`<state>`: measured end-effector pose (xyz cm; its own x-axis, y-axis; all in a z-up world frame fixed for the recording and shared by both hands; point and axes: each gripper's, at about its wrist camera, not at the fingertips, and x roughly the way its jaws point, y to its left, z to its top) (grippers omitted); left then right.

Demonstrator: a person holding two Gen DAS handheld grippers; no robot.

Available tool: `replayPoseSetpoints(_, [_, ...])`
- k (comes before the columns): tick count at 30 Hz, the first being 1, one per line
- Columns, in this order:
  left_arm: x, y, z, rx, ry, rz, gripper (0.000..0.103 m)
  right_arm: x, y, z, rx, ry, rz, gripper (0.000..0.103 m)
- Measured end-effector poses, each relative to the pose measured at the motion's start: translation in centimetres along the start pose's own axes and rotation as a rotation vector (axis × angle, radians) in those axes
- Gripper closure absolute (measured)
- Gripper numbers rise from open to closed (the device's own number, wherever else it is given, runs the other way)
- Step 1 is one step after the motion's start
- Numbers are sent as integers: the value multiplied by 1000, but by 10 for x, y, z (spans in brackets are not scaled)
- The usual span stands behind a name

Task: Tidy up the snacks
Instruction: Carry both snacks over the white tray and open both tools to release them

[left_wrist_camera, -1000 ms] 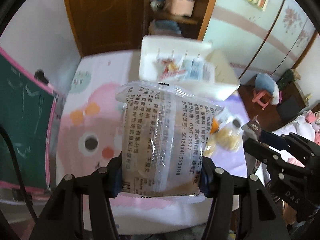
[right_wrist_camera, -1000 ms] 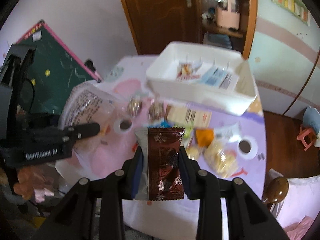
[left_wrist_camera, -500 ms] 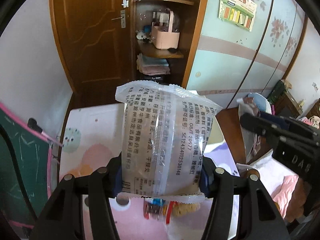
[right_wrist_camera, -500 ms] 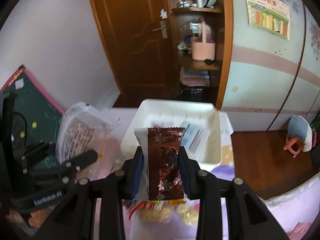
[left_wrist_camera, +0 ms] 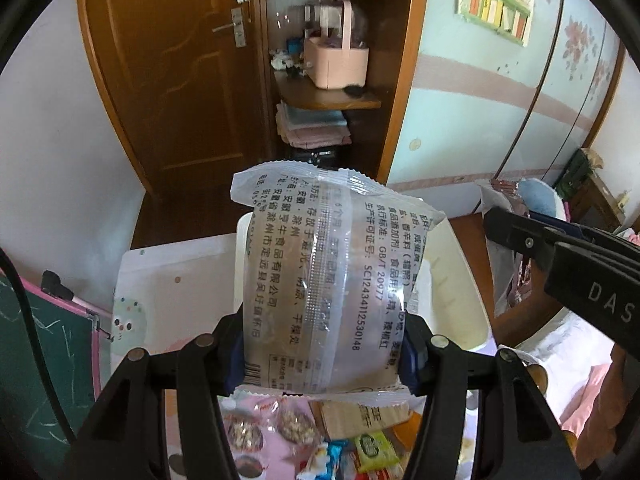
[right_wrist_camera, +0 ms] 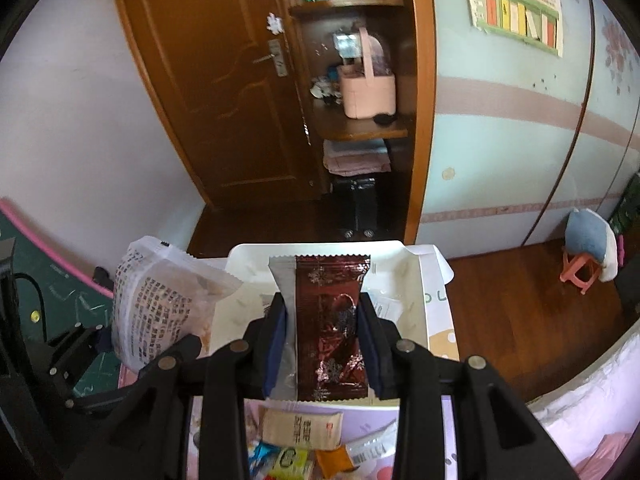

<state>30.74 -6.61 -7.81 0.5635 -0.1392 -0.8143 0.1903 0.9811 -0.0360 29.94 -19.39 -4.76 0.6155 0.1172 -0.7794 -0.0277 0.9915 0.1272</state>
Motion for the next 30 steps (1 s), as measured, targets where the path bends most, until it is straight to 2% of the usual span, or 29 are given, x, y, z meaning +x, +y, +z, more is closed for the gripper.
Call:
replayPoseSetpoints(6, [58, -4, 7, -2, 60, 15, 46, 50, -15, 1, 59, 63, -18, 69])
replayPoseSetpoints(14, [111, -10, 8, -7, 114, 18, 46, 99, -27, -5, 94, 134, -51, 69])
replayPoseSetpoints(30, [159, -10, 1, -14, 167, 35, 45, 156, -37, -14, 104, 216, -110, 68])
